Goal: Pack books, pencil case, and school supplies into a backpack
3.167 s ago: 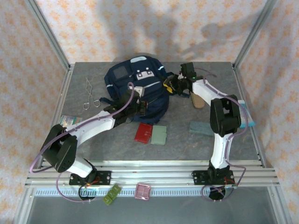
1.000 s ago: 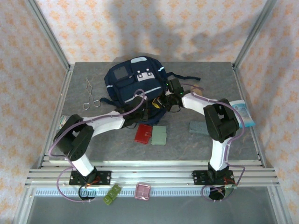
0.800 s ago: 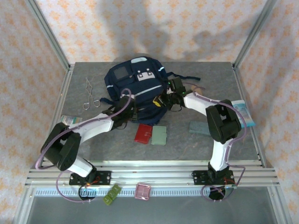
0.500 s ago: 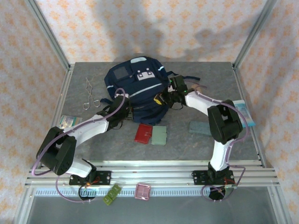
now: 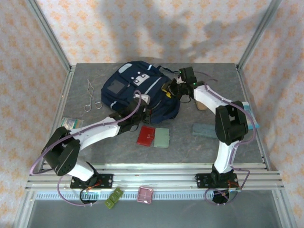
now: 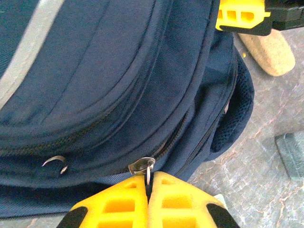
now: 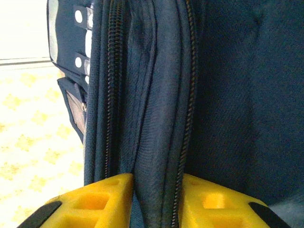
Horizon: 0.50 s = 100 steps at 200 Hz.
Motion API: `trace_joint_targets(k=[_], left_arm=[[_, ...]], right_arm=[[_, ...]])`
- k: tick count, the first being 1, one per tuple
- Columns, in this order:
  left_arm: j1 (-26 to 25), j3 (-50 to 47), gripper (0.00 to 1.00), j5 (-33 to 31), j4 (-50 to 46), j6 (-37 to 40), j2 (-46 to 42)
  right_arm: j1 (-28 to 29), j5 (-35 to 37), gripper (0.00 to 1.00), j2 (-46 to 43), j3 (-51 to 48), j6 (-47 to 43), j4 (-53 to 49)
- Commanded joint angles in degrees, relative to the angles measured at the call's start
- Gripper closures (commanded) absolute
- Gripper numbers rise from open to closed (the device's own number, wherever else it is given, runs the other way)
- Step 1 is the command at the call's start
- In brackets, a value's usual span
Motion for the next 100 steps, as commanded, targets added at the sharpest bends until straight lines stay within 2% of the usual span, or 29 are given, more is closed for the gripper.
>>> trace_joint_targets(k=[1, 21, 48, 80, 100], left_arm=[[-0.8, 2.2, 1.00, 2.2, 3.6, -0.8, 1.4], [-1.0, 2.1, 1.00, 1.2, 3.3, -0.6, 2.1], [-1.1, 0.9, 1.00, -2.5, 2.3, -1.3, 1.8], [0.3, -2.5, 1.00, -9.2, -1.3, -2.5, 0.0], [4.1, -6.4, 1.00, -11.6, -2.7, -4.3, -2.7]], right_arm=[[4.0, -1.6, 0.70, -3.5, -3.0, 1.0, 3.6], [5.7, -2.7, 0.74, -3.2, -4.9, 2.6, 5.7], [6.2, -2.5, 1.00, -1.8, -5.7, 3.1, 6.4], [3.9, -1.6, 1.00, -1.8, -5.6, 3.4, 7.0], [2.0, -0.9, 1.00, -2.9, -5.9, 3.9, 7.9]])
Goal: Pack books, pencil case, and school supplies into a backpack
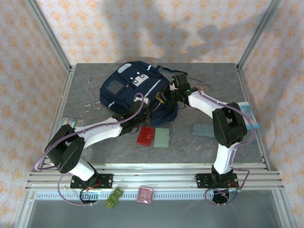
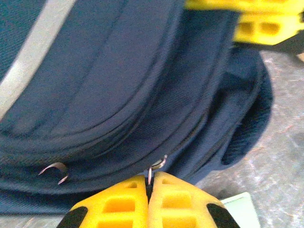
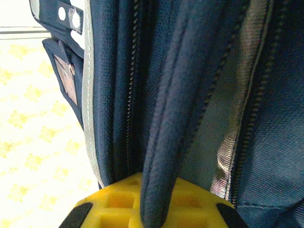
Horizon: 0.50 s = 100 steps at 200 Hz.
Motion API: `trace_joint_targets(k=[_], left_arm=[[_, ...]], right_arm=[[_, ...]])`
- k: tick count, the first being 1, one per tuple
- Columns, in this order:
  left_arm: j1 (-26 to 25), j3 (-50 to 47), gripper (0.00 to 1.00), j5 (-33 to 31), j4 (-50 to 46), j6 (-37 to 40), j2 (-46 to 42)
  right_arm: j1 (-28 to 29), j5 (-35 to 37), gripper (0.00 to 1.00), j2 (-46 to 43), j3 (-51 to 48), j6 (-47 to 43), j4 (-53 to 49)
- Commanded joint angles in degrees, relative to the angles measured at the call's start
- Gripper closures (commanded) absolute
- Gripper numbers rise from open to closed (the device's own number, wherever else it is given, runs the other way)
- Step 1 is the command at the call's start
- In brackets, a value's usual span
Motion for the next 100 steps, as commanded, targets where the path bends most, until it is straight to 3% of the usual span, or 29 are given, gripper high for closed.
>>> trace_joint_targets(k=[1, 30, 68, 100], left_arm=[[4.2, -4.3, 1.00, -7.6, -2.6, -2.8, -4.0], [11.3, -8.6, 1.00, -10.1, -3.0, -4.8, -7.3], [17.2, -6.7, 0.98, -15.0, -4.6, -5.0, -5.2], [17.5, -3.4, 0.64, -13.3, -5.3, -4.2, -3.5]], right_arm=[[-2.3, -0.1, 1.00, -1.8, -0.8, 0.6, 3.4], [-2.7, 0.2, 1.00, -2.4, -0.7, 0.9, 3.9], [-2.2, -0.2, 1.00, -3.1, -1.9, 1.8, 5.5], [-1.8, -0.7, 1.00, -2.4, -0.7, 1.5, 5.6]])
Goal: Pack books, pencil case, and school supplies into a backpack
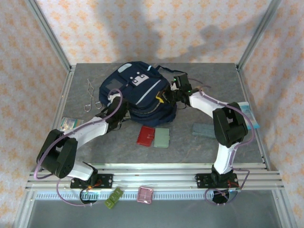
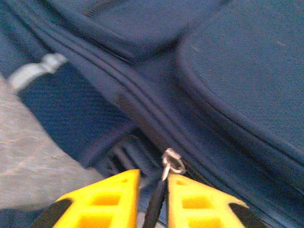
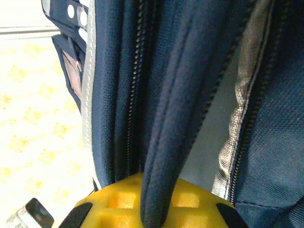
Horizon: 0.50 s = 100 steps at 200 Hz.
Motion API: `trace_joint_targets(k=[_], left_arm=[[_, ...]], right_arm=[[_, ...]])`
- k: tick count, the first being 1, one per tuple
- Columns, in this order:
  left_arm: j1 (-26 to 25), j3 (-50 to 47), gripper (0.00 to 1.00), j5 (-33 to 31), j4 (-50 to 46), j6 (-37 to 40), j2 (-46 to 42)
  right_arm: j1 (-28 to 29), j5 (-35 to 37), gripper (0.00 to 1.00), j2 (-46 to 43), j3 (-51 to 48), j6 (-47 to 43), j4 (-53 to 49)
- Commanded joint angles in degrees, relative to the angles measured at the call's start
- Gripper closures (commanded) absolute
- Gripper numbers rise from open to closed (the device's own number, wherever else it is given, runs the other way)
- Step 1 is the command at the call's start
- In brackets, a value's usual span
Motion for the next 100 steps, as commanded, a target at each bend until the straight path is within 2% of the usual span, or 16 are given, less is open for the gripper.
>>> trace_joint_targets(k=[1, 34, 71, 81, 100], left_arm=[[1.4, 2.3, 0.63, -5.4, -3.6, 0.0, 0.9], [-0.7, 0.2, 0.57, -3.7, 0.3, -0.2, -2.3], [-3.3, 0.5, 0.53, -2.8, 0.4, -1.2, -3.4], [-4.6, 0.7, 0.48, -2.5, 0.6, -1.2, -4.0], [-6.9, 1.1, 0.44, -1.1, 1.1, -1.2, -5.1]], right_arm=[[-1.0, 1.9, 1.00, -2.2, 1.0, -0.2, 2.2], [-1.0, 1.0, 1.00, 1.2, 6.9, -2.2, 0.7], [-1.2, 2.9, 0.99, 6.1, 17.3, -9.1, -7.9], [-1.2, 4.5, 0.95, 6.4, 18.1, -11.1, -10.6], [-1.2, 6.1, 0.79, 3.6, 14.3, -13.6, -10.9]])
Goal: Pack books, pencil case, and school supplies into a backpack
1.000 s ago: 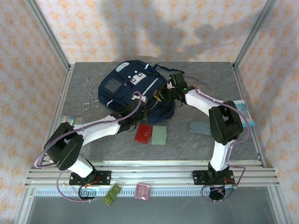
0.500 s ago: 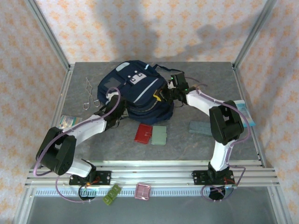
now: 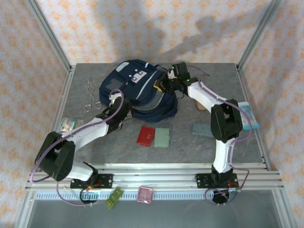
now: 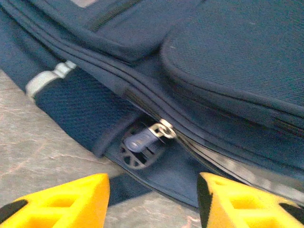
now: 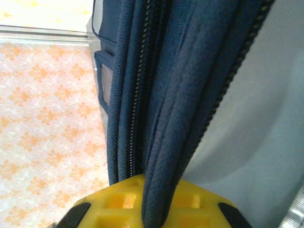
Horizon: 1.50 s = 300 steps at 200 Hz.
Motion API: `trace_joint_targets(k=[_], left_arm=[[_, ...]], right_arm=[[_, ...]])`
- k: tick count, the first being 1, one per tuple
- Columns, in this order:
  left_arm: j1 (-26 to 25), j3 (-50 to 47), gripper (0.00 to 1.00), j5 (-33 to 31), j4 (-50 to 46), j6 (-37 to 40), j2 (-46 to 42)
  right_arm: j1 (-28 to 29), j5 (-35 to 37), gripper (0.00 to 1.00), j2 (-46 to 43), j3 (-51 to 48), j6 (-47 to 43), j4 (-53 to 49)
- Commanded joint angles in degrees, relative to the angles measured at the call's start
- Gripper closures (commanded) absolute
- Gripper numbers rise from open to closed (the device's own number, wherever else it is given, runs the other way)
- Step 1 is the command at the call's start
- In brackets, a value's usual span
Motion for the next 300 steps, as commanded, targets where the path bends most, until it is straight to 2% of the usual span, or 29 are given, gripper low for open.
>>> trace_joint_targets(k=[1, 40, 61, 76, 87, 101, 140, 172, 182, 195, 221, 250, 300], left_arm=[[-2.5, 0.7, 0.44, 1.0, 1.8, -0.6, -2.6], [-5.5, 0.3, 0.40, 5.3, 4.1, -1.0, -4.3], [-6.7, 0.9, 0.36, 7.6, 5.0, -1.1, -4.0], [-7.3, -0.2, 0.32, 10.9, 8.7, -1.5, -4.2], [-7.4, -2.0, 0.27, 13.1, 13.5, -2.6, -4.8], [-7.5, -2.7, 0.25, 14.1, 16.7, -4.7, -4.8], [-7.6, -0.7, 0.26, 16.0, 16.5, -4.8, -1.4], [-7.9, -0.6, 0.27, 16.9, 17.4, -5.5, 0.4], [-8.0, -1.0, 0.28, 17.1, 17.9, -6.0, 0.4], [-8.2, -1.8, 0.28, 17.2, 18.6, -6.8, 0.3], [-8.2, -3.6, 0.28, 17.5, 20.1, -7.9, -0.3], [-8.2, -4.3, 0.29, 17.1, 20.1, -8.1, 0.0], [-8.2, -4.7, 0.30, 16.9, 20.1, -8.5, -0.4]], right_arm=[[-0.8, 5.1, 0.78, -2.1, -1.9, -6.1, -3.0], [-1.6, 13.1, 0.57, -12.0, -11.5, -11.3, -6.7], [-2.4, 21.3, 0.42, -18.3, -15.2, -12.8, -12.0], [-3.8, 27.3, 0.32, -21.8, -16.9, -12.0, -17.2], [-5.5, 28.5, 0.25, -24.1, -19.1, -10.5, -19.8], [-7.5, 29.4, 0.16, -27.2, -22.3, -6.6, -22.9], [-10.6, 22.5, 0.15, -32.0, -30.1, 5.4, -27.9], [-12.1, 18.8, 0.12, -33.0, -34.0, 14.3, -25.8], [-12.8, 19.0, 0.08, -33.4, -35.3, 17.3, -25.6], [-14.0, 19.6, 0.07, -34.4, -36.8, 20.9, -26.1], [-15.1, 27.3, 0.07, -37.2, -37.4, 27.6, -31.3], [-16.8, 27.4, 0.07, -37.2, -38.5, 29.5, -31.7], [-17.2, 26.4, 0.07, -31.8, -38.8, 28.4, -30.0]])
